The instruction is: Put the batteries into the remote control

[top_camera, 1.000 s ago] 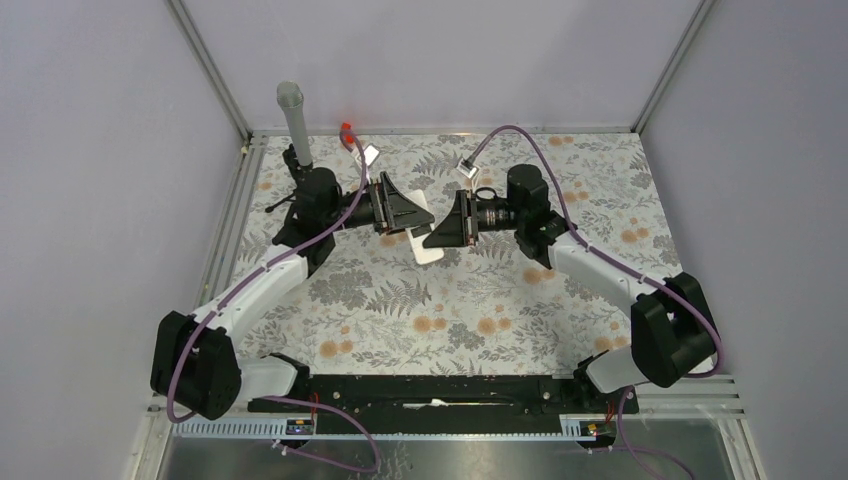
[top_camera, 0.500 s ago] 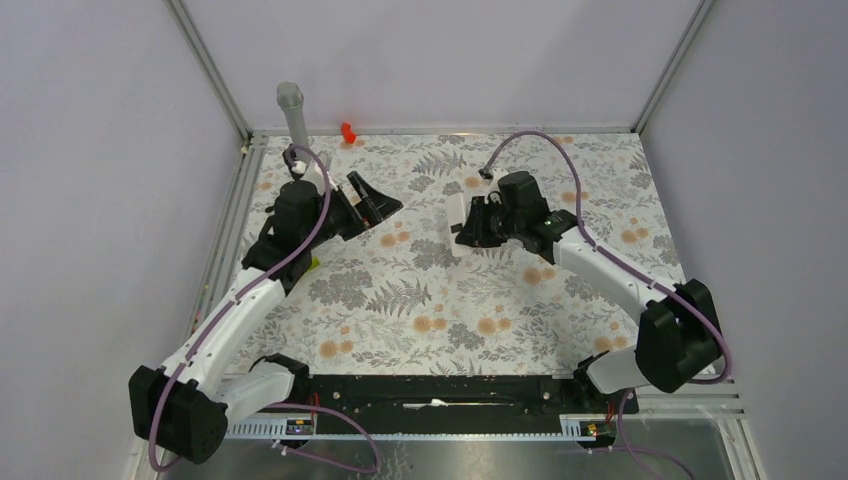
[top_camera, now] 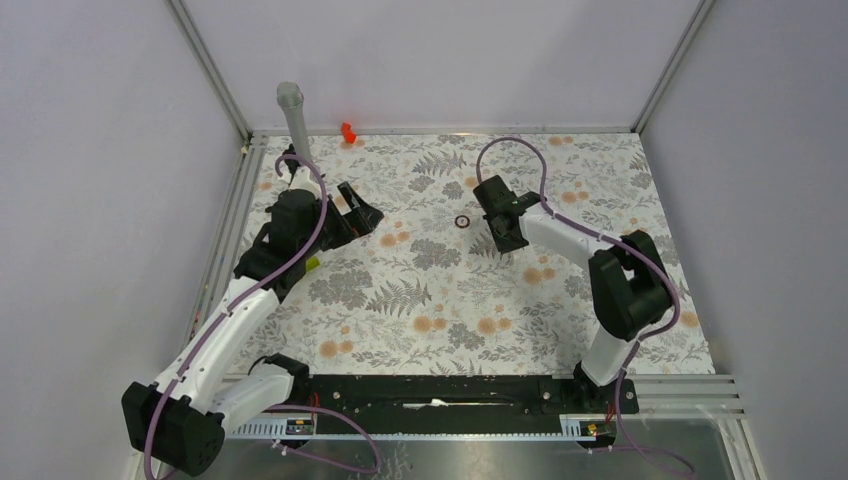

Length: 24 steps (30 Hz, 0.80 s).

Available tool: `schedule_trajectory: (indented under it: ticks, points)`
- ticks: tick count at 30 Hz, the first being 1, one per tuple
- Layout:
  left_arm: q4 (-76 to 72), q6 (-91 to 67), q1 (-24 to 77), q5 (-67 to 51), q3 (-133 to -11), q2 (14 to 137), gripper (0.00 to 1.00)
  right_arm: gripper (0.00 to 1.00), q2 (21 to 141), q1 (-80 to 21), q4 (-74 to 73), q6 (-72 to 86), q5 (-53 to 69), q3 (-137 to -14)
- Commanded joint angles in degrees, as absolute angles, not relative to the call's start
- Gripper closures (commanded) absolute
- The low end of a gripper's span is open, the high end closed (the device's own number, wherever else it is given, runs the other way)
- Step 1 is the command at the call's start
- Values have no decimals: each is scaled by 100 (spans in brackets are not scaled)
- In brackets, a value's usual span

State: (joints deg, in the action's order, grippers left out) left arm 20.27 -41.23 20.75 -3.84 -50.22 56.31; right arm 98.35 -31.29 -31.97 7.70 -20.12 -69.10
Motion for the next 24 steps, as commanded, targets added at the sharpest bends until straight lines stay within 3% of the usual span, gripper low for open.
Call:
schedule_trajectory:
  ticks: [1,16,24]
  points:
    - [1919,-3911,2052,-178,-5281,5479,1,97,10230,-3129,-3832,584,-2716,-7213]
    - [2442,-3781,2049,-216,-5480,5413,1,56,10601,-3138,-4084,924,-2064,-7390]
    - [3041,-3682,2048,-23,-5832,5259,1,44,10088,-3138,-4215,1258,-999,-7616]
